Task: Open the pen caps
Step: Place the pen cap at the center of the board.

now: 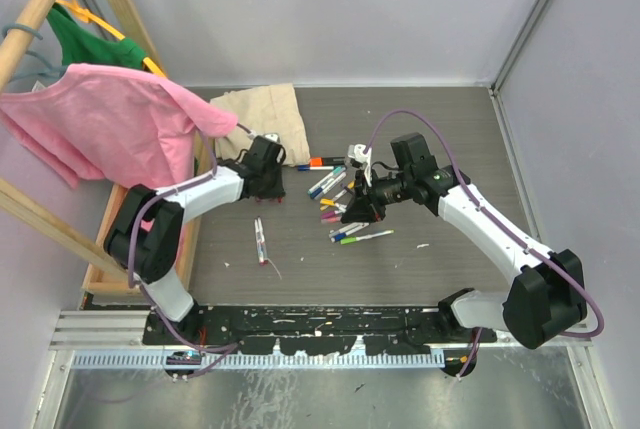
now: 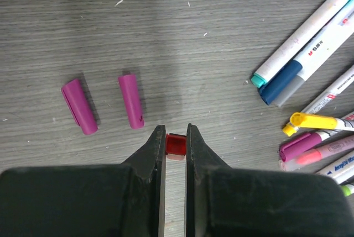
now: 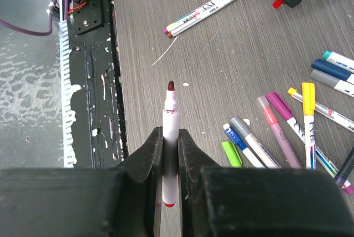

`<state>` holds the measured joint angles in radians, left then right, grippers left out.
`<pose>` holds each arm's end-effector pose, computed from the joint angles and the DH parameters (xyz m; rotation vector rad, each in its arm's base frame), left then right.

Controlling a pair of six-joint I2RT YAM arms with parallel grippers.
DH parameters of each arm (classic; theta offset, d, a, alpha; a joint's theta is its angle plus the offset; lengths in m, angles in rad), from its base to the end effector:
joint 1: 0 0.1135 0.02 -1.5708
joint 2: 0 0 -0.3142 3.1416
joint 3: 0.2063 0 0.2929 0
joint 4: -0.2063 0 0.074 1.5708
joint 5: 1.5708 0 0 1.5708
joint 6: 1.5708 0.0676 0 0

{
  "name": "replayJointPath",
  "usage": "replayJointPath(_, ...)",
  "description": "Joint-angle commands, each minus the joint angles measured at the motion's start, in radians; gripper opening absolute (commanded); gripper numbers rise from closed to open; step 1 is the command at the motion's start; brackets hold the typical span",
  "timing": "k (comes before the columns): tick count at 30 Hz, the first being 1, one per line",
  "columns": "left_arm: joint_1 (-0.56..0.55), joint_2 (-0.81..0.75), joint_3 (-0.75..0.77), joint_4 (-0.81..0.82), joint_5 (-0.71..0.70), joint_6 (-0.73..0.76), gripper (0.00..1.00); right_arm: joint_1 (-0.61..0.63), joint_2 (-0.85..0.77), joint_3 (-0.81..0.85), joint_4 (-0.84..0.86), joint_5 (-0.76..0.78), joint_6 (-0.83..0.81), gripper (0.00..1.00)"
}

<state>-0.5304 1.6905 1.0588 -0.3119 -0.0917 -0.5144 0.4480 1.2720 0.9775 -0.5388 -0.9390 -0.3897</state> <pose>0.3544 -0.2007 0.1902 -0.0174 2.5367 -0.3096 0.2431 0.1773 0.3037 -1.2877 1.8330 1.1395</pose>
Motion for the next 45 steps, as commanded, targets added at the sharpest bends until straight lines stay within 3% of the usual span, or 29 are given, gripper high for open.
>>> replayJointPath(1, -0.008, 0.027, 0.059, -0.025, -0.051, 0.034, 0.11, 0.004, -0.005, 0.004, 0.027, -0.009, 0.002, 0.03)
replayJointPath(29, -0.017, 0.144, 0.154, -0.067, -0.105, 0.062, 0.27, 0.003, 0.0, 0.002, 0.027, -0.023, 0.004, 0.04)
replayJointPath(37, -0.027, 0.094, 0.151, -0.07, -0.081, 0.058, 0.28, 0.003, 0.016, -0.012, 0.047, -0.057, 0.025, 0.05)
replayJointPath(45, -0.032, -0.077, 0.054, 0.006, -0.035, 0.043, 0.34, 0.018, 0.05, -0.04, 0.107, -0.115, 0.085, 0.06)
